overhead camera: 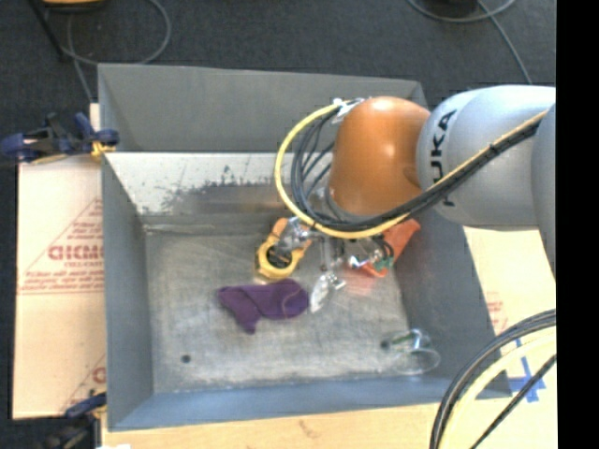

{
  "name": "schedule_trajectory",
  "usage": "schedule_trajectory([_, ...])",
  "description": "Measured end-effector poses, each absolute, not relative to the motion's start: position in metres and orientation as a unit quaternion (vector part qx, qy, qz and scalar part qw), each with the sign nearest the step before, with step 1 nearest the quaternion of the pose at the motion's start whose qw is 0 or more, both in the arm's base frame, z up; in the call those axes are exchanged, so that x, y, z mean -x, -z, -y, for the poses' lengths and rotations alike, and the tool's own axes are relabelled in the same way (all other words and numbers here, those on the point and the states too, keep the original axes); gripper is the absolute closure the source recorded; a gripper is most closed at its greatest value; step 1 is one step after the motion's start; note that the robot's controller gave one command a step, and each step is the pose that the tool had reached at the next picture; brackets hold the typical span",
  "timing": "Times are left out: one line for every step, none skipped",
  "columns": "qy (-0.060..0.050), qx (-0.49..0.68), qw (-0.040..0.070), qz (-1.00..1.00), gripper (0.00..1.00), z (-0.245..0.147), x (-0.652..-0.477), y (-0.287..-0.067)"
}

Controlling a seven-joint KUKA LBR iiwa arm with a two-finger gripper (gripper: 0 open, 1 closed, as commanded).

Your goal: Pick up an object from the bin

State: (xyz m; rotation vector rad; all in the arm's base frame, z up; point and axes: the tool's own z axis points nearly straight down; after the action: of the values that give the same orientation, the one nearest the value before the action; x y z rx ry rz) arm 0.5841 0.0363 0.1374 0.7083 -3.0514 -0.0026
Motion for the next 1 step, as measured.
schedule_trajectory([-0.002,-0.234,-0.011,0.972,0.0,-0.0501,-0.6142,-0.1368])
